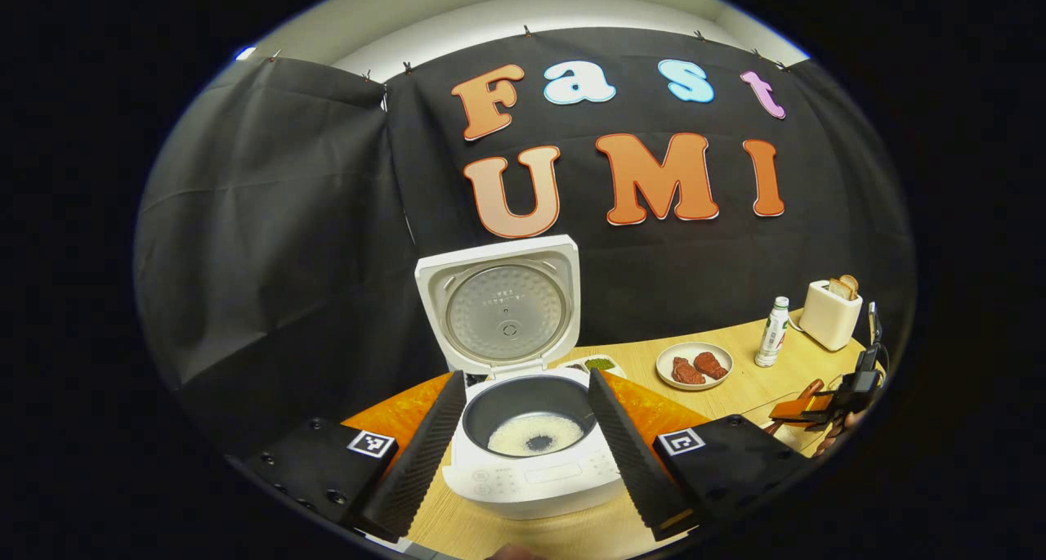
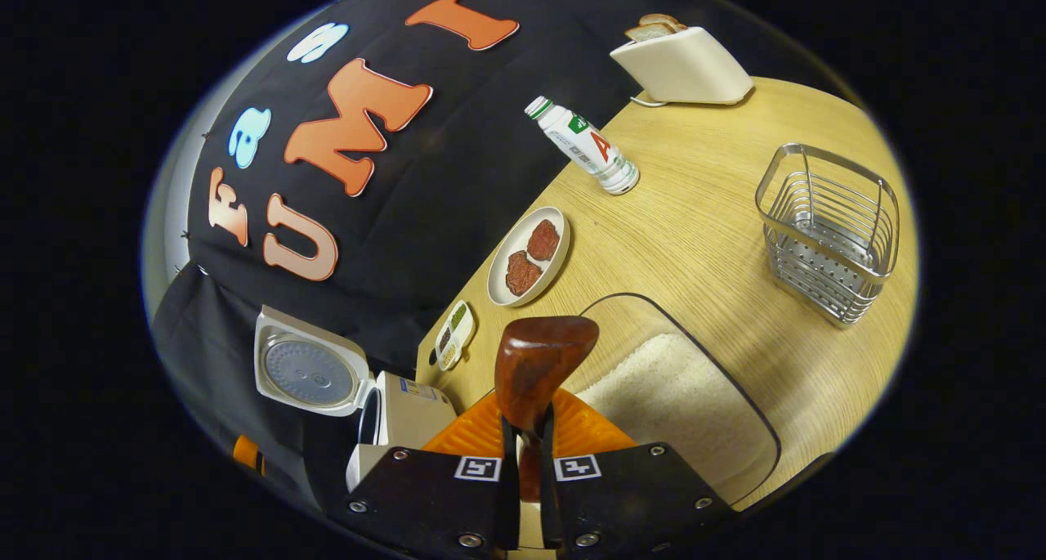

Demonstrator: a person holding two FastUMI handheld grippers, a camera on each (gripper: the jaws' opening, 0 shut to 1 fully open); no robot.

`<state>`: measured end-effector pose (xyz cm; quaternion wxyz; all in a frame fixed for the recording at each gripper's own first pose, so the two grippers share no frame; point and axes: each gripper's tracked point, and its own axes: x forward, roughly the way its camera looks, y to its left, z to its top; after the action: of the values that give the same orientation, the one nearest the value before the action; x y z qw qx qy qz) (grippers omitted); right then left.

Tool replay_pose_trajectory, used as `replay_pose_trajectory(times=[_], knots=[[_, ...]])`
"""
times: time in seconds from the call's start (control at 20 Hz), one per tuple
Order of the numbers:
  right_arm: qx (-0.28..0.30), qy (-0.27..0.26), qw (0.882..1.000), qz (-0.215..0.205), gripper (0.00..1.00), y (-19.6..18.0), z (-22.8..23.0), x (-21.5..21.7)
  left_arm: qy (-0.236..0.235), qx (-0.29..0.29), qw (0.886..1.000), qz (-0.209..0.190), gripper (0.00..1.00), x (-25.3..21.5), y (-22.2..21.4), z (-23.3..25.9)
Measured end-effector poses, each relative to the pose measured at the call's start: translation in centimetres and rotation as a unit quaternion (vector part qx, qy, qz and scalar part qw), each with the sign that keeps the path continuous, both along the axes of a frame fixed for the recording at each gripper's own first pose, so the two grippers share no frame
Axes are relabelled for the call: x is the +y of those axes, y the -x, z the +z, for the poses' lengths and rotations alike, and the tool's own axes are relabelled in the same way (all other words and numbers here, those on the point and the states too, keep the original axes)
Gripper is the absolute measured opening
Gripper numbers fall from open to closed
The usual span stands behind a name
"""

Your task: Close the left gripper, press the button to open the rice cooker; take a wooden spoon from the chopstick holder with the right hand, scoop a spoonful of rice and pour it into the rice cooker, then put the wooden spoon back into the chopstick holder.

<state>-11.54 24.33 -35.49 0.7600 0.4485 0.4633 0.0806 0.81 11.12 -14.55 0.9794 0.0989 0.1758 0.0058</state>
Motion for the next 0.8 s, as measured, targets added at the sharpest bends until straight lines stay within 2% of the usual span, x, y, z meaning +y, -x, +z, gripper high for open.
replay_pose_trajectory(times=[0.5,0.8], knots=[[-0.030,-0.080,0.996,-0.028,0.10,-3.0,2.8,-2.6,-0.001,-0.008,1.000,0.003,1.00,-1.7,-0.8,0.7],[-0.049,-0.131,0.989,-0.056,0.10,-5.0,5.8,-3.4,0.004,-0.013,1.000,0.004,1.00,-2.4,-1.1,1.1]])
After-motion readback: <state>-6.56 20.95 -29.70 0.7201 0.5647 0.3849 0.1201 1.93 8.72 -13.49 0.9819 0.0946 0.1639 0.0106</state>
